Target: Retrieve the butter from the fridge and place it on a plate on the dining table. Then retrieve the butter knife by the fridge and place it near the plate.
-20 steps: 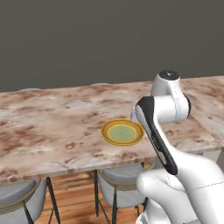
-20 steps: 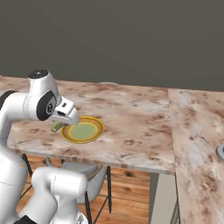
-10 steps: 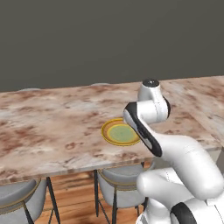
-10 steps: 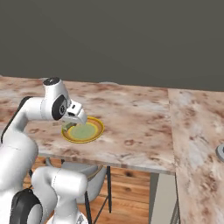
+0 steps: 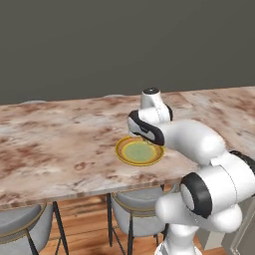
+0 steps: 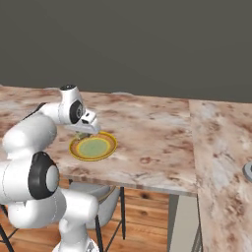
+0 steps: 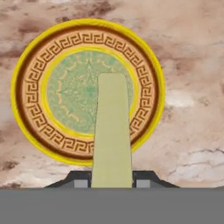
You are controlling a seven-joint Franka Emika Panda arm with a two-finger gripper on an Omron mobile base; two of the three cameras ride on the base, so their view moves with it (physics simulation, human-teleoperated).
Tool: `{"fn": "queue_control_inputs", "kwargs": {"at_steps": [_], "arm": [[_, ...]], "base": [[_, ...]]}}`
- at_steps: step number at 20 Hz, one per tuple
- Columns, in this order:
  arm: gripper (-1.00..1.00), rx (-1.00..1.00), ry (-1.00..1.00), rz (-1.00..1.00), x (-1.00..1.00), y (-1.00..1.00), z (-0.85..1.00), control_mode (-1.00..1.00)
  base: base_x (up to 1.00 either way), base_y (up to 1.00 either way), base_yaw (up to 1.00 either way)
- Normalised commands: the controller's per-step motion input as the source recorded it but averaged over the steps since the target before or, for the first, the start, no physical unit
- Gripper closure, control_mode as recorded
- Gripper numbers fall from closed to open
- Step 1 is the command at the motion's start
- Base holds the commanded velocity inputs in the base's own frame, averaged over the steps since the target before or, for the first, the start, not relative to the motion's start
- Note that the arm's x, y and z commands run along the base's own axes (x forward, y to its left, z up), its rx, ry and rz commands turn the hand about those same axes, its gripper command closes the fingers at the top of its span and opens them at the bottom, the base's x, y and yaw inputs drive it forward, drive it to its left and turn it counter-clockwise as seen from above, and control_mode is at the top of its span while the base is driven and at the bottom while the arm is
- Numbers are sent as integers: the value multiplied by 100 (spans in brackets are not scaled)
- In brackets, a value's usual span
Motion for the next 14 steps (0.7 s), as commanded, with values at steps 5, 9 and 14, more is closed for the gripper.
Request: {"fn": "queue_control_inputs", "kwargs": {"at_steps": [5,9,14], "arm": [[100,2,4,-1,74,0,-46,-100],[100,0,5,-2,44,0,-53,-100],[100,0,1,-1,11,0,-57,-100]], "base": [[0,0,0],[0,0,0],[0,0,0]]}}
